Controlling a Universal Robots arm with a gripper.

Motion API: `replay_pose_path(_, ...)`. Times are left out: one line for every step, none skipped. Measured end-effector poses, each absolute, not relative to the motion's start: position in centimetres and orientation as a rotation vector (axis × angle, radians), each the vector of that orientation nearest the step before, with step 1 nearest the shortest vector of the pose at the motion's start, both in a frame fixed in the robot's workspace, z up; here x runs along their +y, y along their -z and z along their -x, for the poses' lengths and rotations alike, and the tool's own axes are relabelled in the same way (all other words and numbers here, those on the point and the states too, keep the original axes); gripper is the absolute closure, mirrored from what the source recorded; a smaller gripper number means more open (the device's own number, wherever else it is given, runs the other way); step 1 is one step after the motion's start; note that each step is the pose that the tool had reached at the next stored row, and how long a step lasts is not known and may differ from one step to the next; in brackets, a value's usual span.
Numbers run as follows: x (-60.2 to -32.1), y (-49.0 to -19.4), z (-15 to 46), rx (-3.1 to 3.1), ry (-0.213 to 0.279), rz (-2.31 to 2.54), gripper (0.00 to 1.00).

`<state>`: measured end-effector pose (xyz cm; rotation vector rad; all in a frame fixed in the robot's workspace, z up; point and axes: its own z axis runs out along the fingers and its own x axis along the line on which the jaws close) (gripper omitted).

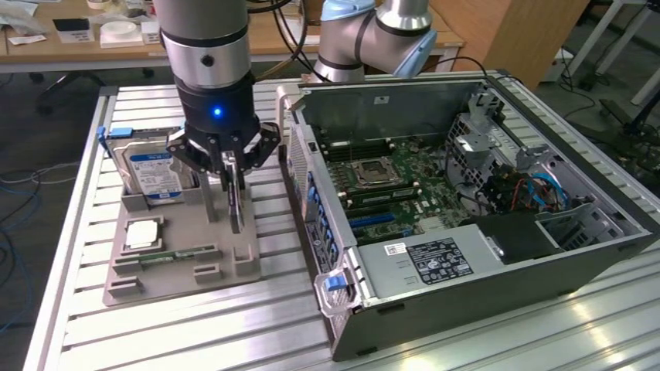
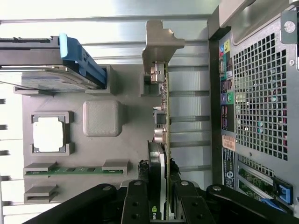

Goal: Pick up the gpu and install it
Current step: 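Pick up the gpu and move the gpu toward the slot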

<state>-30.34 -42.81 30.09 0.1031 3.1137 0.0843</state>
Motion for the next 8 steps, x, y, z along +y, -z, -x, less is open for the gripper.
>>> replay_pose_path(-42.81, -30.1, 30.34, 3.114, -0.084, -0.103, 0.73)
replay_pose_path(-42.82, -30.1, 30.34, 3.114, -0.084, -0.103, 0.73)
replay_pose_path(-42.82, -30.1, 30.35, 3.114, -0.084, -0.103, 0.73)
replay_pose_path(-42.81, -30.1, 30.34, 3.114, -0.084, -0.103, 0.73)
replay_pose_path(-42.81, -30.1, 30.34, 3.114, -0.084, -0.103, 0.73)
replay_pose_path(-42.81, -30.11, 30.34, 3.114, -0.084, -0.103, 0.73)
replay_pose_path(-42.81, -30.12, 30.35, 3.114, -0.084, -0.103, 0.73)
replay_pose_path(-42.82, -30.16, 30.35, 3.114, -0.084, -0.103, 0.73)
